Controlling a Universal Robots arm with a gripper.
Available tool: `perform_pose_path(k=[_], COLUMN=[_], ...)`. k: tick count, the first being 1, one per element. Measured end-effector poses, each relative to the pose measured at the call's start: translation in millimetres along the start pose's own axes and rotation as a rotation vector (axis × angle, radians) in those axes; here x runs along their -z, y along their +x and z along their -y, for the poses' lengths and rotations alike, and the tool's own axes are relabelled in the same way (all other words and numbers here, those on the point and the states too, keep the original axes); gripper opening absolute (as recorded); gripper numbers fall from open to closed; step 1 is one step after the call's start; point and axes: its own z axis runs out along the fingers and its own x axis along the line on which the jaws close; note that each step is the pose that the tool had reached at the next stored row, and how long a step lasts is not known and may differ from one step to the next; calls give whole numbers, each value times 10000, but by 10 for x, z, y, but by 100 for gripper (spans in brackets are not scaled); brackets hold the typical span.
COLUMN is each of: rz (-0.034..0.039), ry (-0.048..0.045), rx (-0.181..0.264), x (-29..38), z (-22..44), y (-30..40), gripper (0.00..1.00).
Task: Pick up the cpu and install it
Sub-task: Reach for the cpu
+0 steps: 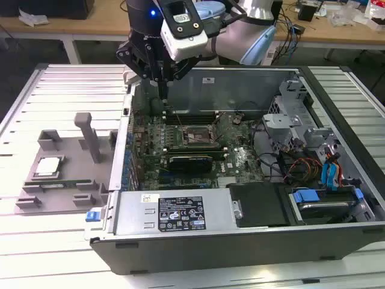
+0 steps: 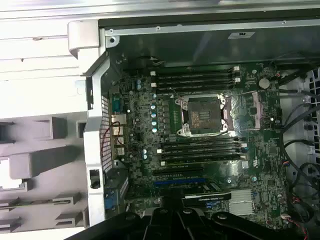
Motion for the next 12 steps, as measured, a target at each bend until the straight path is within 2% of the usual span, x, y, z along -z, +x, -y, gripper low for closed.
perform_pose_path(k=[2,3,5,7,10,12], rz=[1,0,0,0,0,1], ry=[-1,0,1,0,0,0], rx=[-3,0,-1,-1,-1,-1], x=[0,1,6,7,10,11], z=[0,3,15,19,27,31], y=[9,46,206,254,368,413], gripper=[11,11,11,11,11,11])
